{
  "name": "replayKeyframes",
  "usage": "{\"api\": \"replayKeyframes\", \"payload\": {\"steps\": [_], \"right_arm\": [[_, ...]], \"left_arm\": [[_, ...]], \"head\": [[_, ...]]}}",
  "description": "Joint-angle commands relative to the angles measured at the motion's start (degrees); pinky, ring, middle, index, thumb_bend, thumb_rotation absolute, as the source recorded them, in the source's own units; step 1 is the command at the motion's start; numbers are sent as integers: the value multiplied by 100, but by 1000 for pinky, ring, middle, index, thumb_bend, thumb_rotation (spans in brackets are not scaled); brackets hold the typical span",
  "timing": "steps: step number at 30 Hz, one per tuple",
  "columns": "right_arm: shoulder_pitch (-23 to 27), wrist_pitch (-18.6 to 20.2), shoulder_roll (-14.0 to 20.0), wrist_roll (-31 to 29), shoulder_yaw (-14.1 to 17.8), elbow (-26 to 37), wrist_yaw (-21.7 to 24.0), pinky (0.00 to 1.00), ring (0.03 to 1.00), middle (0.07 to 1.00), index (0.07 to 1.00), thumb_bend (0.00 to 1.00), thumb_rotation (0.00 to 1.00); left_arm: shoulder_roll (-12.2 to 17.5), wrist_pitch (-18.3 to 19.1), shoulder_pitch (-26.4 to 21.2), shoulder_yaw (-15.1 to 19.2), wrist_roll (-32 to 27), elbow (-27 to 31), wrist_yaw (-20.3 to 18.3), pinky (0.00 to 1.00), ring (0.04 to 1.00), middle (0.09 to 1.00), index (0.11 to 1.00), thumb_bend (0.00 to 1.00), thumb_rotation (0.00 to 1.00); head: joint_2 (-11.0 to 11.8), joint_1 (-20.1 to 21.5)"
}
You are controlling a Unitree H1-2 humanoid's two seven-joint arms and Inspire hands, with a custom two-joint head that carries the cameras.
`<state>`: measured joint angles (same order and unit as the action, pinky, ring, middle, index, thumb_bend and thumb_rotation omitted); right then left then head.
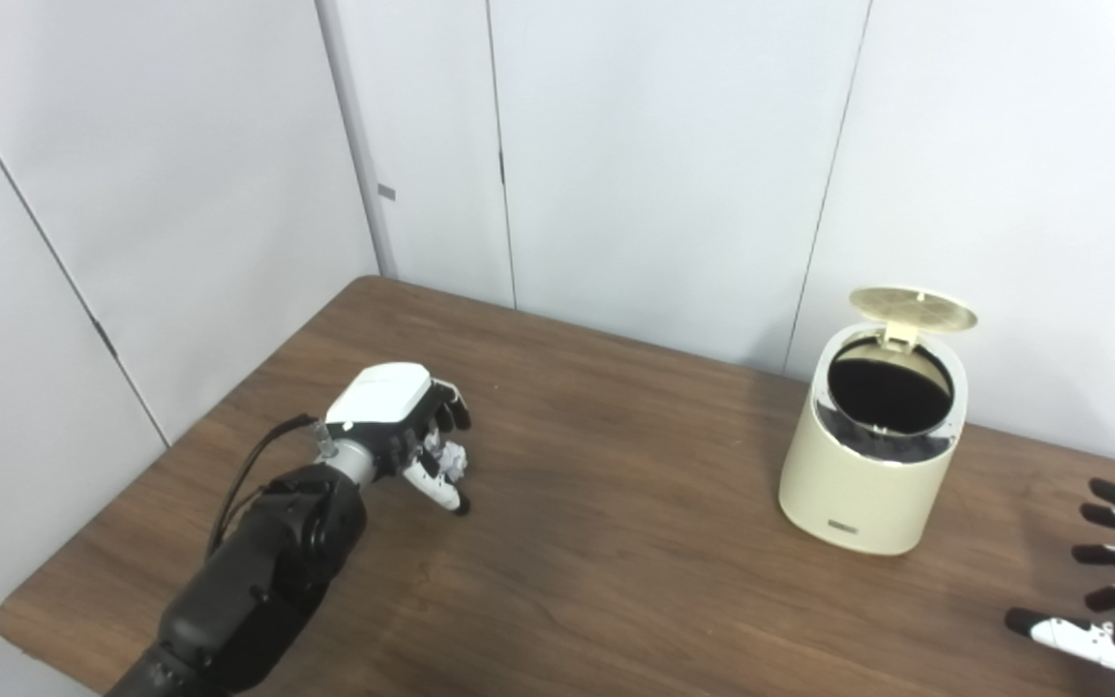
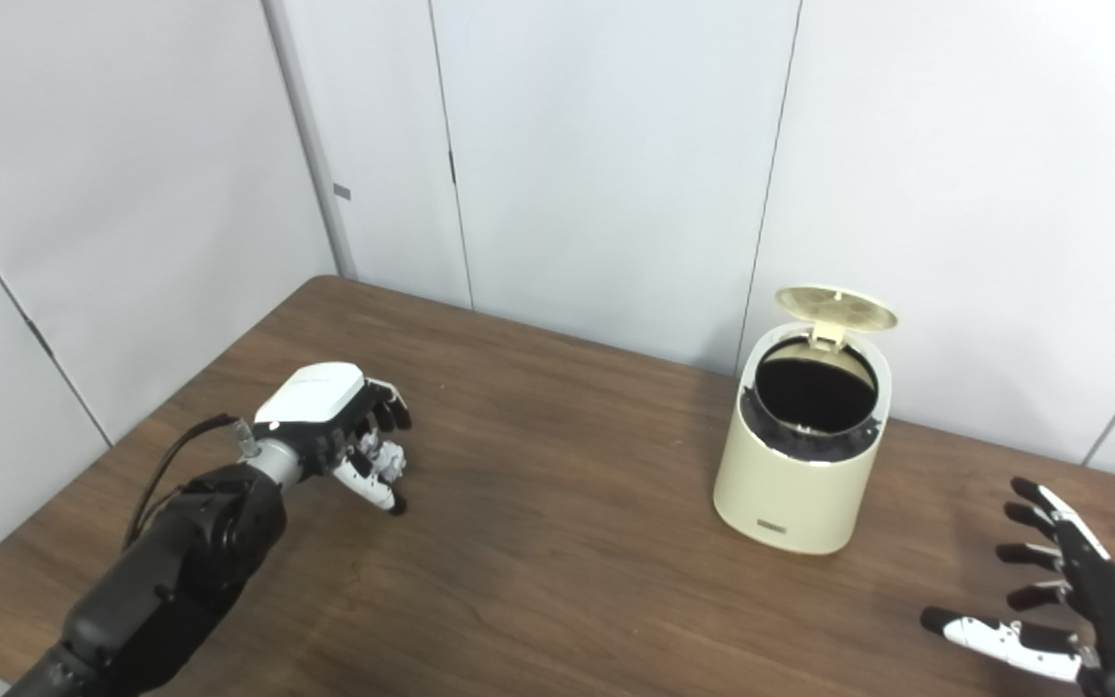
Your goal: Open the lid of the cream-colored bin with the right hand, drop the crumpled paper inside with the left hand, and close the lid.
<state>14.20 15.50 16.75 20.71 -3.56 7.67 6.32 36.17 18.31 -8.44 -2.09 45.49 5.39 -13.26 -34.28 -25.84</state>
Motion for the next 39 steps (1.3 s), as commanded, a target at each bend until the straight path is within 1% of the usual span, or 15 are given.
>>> {"api": "replayKeyframes", "payload": {"steps": [1,2,3,4,5,7,10,15,23,27,29,31,33,35,39], "right_arm": [[154,-48,92,-29,77,194,-11,554,752,870,893,826,112],[152,-65,97,-51,88,190,-2,556,754,871,892,826,112],[153,-65,104,-45,87,197,5,558,755,872,893,825,114],[156,-60,110,-36,84,204,10,557,754,870,892,826,120],[160,-51,113,-32,84,212,17,557,754,870,891,827,122],[170,-19,110,-52,91,241,40,564,761,874,892,825,115],[183,21,115,-86,102,282,78,584,773,880,896,819,106],[180,75,115,-109,118,329,115,585,775,891,899,815,105],[143,170,104,-30,81,429,111,546,743,870,891,810,124],[127,128,86,-12,74,400,99,548,743,865,889,813,137],[132,122,62,-17,73,381,90,545,742,863,889,815,137],[144,129,32,-28,70,376,86,550,743,863,889,814,114],[168,136,20,11,38,372,86,590,764,872,894,802,69],[193,158,11,55,7,386,87,615,774,880,897,794,47],[234,193,-17,131,-42,425,69,598,764,877,895,792,15]], "left_arm": [[182,-81,-40,-28,134,-89,142,464,546,628,634,764,0],[186,-104,-46,-29,130,-147,172,462,537,621,628,761,0],[186,-100,-50,-34,136,-168,174,460,527,611,563,640,17],[185,-100,-52,-39,143,-177,175,454,515,539,524,570,7],[189,-144,-56,-47,145,-248,225,451,467,530,518,536,3],[176,-200,-53,-47,119,-284,290,436,437,505,503,512,0],[181,-273,-43,-59,98,-381,388,420,427,493,493,505,0],[143,-394,-6,-26,2,-463,529,426,429,501,487,504,0],[140,-311,7,-88,69,-431,478,396,418,492,495,504,0],[139,-299,3,-72,-9,-324,407,435,440,509,477,504,0],[148,-345,-18,-70,-23,-149,379,421,430,504,483,504,0],[149,-340,-57,-68,-33,55,313,411,422,500,488,504,0],[154,-306,-138,-86,0,324,205,410,422,497,493,504,0],[144,-188,-233,-98,72,648,2,399,421,498,491,504,0],[192,-71,-411,-116,154,1008,-346,395,420,504,490,503,0]], "head": [[-8,-2],[-11,-9],[-12,-10],[-16,-9],[-19,-5],[-25,-8],[-34,-3],[-53,-6],[-83,35],[-79,97],[-79,165],[-82,185],[-82,173],[-82,170],[-79,173]]}}
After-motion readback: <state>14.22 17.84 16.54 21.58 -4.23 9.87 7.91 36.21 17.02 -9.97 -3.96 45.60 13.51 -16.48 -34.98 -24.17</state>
